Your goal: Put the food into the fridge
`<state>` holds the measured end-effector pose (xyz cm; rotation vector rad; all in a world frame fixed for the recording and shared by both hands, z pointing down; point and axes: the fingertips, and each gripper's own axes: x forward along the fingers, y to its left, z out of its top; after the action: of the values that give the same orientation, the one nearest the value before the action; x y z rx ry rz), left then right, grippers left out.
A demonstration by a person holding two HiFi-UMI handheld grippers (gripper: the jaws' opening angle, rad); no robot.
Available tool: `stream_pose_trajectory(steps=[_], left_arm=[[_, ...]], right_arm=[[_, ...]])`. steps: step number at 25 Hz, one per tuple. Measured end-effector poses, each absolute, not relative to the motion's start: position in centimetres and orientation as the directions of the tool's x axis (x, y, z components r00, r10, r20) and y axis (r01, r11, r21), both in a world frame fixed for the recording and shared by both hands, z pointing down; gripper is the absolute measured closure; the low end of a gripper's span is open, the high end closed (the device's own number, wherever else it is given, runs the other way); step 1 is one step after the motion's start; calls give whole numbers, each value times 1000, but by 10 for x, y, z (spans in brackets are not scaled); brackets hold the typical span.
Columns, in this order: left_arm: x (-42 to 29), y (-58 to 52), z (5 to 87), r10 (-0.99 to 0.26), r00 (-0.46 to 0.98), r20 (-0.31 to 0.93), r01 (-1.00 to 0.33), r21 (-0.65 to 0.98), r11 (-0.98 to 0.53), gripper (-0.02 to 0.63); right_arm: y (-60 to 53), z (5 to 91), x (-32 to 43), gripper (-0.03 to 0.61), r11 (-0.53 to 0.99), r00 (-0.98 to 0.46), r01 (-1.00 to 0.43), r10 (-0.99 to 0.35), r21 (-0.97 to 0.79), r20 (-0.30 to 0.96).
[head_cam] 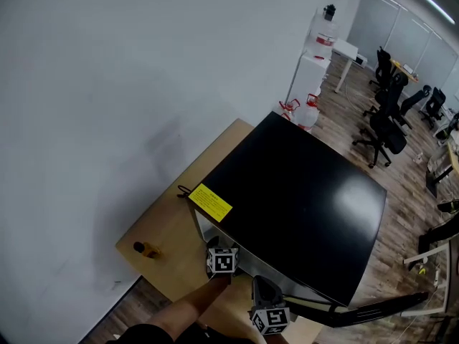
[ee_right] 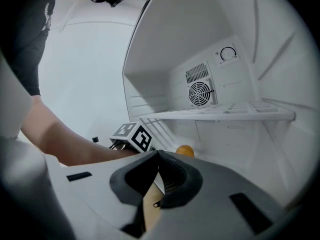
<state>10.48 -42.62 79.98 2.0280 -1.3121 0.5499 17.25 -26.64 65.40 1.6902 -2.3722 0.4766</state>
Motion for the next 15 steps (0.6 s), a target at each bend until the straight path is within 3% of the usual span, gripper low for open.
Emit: stream_pose_trajectory(steps=[15], left_arm=[[61,-364,725,-703,448,552,-890,345,-297,311]], right_arm=[[-234,641,162,518,299,-311,-950,-891,-87,332]])
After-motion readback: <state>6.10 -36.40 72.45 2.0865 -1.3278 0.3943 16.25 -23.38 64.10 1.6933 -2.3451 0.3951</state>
